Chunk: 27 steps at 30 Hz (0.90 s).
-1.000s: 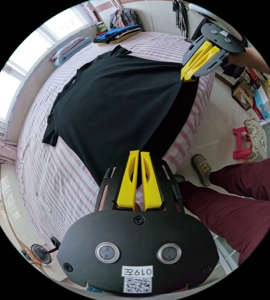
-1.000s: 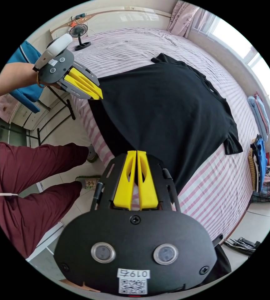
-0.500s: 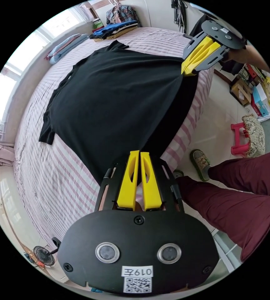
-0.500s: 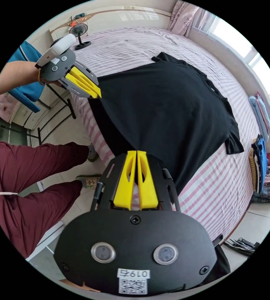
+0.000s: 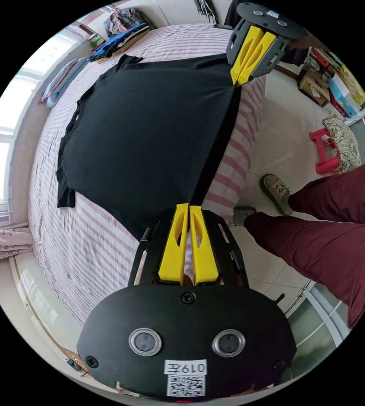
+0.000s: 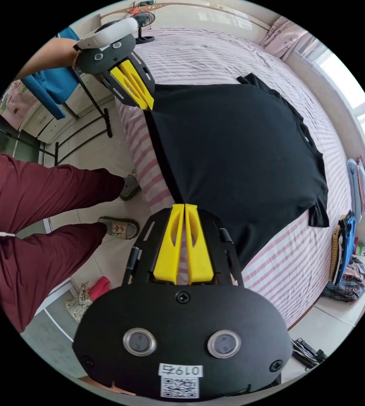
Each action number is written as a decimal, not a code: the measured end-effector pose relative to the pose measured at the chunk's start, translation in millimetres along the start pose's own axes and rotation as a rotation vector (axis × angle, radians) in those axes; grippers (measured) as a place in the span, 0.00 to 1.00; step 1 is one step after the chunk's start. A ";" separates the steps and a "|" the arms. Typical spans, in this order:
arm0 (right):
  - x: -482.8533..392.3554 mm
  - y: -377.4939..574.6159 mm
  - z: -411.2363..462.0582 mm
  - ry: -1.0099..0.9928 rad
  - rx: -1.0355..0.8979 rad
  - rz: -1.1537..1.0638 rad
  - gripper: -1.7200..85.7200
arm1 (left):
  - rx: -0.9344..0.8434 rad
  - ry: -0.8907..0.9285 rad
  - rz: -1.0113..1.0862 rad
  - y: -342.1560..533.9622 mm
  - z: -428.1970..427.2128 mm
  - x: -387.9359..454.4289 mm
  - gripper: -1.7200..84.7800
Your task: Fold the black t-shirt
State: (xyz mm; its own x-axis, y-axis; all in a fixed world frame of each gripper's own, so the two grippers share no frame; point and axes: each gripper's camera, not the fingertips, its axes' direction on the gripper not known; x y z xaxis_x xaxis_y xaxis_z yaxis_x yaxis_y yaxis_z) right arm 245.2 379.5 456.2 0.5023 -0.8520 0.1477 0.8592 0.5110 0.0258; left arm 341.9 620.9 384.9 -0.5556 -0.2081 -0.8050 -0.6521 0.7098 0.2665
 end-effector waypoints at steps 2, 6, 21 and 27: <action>-7.8 -5.3 3.1 -0.005 -0.009 -0.017 0.01 | -0.014 0.005 0.021 -1.9 2.1 2.0 0.02; -13.6 -12.1 10.1 -0.013 -0.029 0.000 0.01 | -0.038 0.003 0.028 -5.2 5.8 2.3 0.02; -51.4 -45.2 13.0 0.024 -0.051 0.016 0.02 | -0.144 -0.002 0.055 -7.0 -3.2 -0.4 0.02; -76.9 -60.1 22.5 0.140 -0.065 0.020 0.06 | -0.194 0.001 0.047 -10.6 -2.0 -1.5 0.03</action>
State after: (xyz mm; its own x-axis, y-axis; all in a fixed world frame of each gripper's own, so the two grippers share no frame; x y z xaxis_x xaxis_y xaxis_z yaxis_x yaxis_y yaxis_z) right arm 152.7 416.9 465.6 0.5243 -0.8515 0.0079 0.8510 0.5236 -0.0402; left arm 348.7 612.3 384.3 -0.5883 -0.1789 -0.7886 -0.7127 0.5755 0.4011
